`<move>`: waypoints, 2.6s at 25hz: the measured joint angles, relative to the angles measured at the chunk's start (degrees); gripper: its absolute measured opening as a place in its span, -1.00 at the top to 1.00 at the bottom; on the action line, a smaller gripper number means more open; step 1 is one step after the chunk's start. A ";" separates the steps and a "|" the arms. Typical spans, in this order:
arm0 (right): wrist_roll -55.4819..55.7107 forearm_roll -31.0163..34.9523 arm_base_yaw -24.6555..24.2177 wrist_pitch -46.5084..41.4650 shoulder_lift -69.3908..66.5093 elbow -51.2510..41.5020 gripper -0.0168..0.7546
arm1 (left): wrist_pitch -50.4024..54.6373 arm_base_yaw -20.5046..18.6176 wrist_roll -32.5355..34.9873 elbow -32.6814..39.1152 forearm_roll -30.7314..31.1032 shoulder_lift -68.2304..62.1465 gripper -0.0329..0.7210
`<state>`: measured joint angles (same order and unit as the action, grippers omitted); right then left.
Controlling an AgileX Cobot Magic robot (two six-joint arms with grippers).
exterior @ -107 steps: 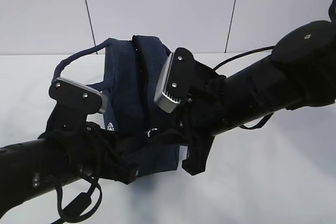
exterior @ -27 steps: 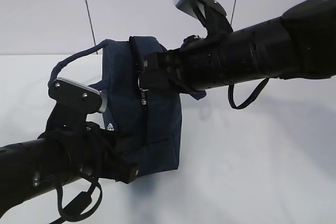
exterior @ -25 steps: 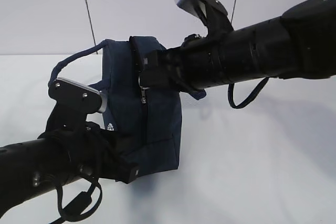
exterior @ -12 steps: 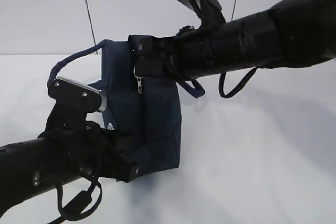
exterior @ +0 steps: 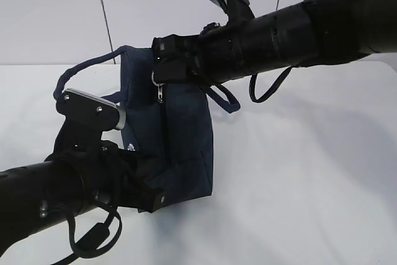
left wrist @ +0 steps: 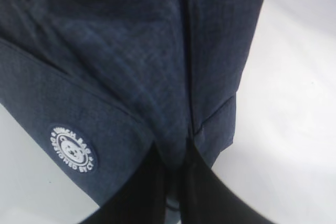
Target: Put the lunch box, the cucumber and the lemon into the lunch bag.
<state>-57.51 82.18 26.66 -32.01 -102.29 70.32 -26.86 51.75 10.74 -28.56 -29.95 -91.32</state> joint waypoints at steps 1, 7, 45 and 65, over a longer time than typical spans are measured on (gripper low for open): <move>0.00 0.00 -0.40 -0.82 0.00 0.10 0.99 | 0.00 0.00 0.00 0.00 0.00 0.00 0.88; 0.00 -0.60 -1.27 -2.81 0.00 0.10 0.99 | 0.19 0.00 0.00 0.00 0.00 0.00 0.88; 0.00 -4.05 -4.93 -4.46 -13.34 22.53 0.99 | 1.58 0.00 0.00 -0.33 0.00 -0.55 0.88; 0.00 -7.20 -10.03 -12.23 -26.94 39.95 0.99 | 1.71 0.00 0.00 -0.33 0.20 -0.55 0.88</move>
<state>-57.51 74.98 16.63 -44.24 -129.23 110.27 -25.16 51.75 10.74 -28.89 -29.75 -91.87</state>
